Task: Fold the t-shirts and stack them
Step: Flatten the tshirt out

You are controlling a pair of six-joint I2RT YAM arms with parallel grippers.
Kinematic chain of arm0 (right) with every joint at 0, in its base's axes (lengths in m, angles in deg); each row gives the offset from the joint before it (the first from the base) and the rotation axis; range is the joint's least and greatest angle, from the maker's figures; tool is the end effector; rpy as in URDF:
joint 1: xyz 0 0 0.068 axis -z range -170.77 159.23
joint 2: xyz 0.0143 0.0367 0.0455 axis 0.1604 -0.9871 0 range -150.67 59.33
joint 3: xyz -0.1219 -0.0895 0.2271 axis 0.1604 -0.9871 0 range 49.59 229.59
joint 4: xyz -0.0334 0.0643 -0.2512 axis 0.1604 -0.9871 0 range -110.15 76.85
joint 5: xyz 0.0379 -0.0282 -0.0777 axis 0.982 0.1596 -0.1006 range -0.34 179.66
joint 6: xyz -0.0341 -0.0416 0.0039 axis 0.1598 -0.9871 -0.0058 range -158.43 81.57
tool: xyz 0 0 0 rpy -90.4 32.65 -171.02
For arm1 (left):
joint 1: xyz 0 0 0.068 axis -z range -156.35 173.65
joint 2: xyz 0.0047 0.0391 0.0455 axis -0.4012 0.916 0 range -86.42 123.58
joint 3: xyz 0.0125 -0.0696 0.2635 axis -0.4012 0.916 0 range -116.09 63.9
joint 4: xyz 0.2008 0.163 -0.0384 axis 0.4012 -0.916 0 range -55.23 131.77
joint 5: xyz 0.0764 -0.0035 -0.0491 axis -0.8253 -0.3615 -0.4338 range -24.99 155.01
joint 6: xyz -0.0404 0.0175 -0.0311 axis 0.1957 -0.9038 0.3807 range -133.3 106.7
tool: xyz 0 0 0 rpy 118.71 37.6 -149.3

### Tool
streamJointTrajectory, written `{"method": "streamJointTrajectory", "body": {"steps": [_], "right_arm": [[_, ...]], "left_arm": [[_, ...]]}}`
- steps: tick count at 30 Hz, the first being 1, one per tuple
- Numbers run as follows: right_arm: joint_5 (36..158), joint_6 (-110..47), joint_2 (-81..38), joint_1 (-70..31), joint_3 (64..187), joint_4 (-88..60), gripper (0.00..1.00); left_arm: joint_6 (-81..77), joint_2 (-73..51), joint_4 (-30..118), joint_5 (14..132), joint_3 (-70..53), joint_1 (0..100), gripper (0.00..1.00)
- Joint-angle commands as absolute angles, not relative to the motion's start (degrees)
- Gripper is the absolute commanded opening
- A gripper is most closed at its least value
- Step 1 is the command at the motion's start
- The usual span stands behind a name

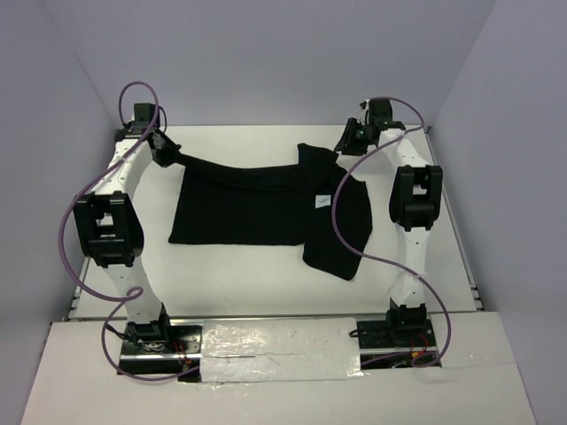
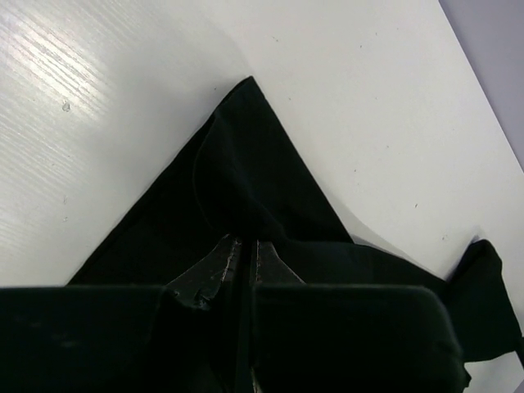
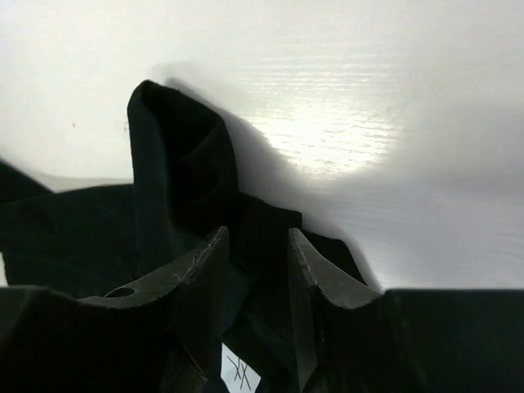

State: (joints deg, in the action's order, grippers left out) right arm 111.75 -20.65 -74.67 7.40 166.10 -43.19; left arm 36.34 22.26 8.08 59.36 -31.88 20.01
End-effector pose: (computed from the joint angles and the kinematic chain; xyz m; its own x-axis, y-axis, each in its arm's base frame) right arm 0.5267 0.0302 0.2081 -0.7886 0.2578 -0.5582 -0.0447 0.8814 0.4702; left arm 0.4309 0.0310 0.2879 -0.3698 -0.7835 -0.4995 -0.6372 0.6051 -0.4774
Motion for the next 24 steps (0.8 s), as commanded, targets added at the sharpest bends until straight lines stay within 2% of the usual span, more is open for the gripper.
{"method": "streamJointTrajectory", "body": {"steps": [1, 6, 13, 16, 17, 18, 19, 24], "right_arm": [[117.51, -22.6, -74.97, 7.56, 168.69, -44.35, 0.42], [122.09, -21.9, -74.0, 7.21, 166.22, -41.71, 0.37], [124.21, -20.76, -72.86, 7.29, 163.86, -40.48, 0.35], [122.72, -21.2, -72.42, 7.21, 162.8, -40.75, 0.25], [121.84, -21.2, -72.07, 7.38, 162.1, -40.57, 0.14], [121.4, -20.68, -71.03, 7.21, 161.22, -39.44, 0.11], [120.96, -20.41, -70.49, 7.29, 160.34, -39.08, 0.02], [113.5, -13.92, -61.19, 7.38, 157.09, -37.58, 0.0]], "left_arm": [[35.21, 22.74, 8.11, 59.12, -34.88, 19.61, 0.0], [35.39, 23.27, 8.03, 59.38, -35.41, 19.52, 0.0], [35.39, 23.27, 8.11, 59.38, -34.8, 19.52, 0.0], [35.47, 23.18, 8.29, 59.56, -34.44, 19.61, 0.0], [35.39, 23.18, 8.29, 59.56, -34.44, 19.61, 0.0], [35.3, 23.18, 8.29, 59.56, -34.53, 19.52, 0.0], [35.21, 23.35, 8.11, 59.56, -34.71, 19.61, 0.0], [34.42, 22.22, 6.27, 58.59, -38.22, 19.52, 0.0]]}}
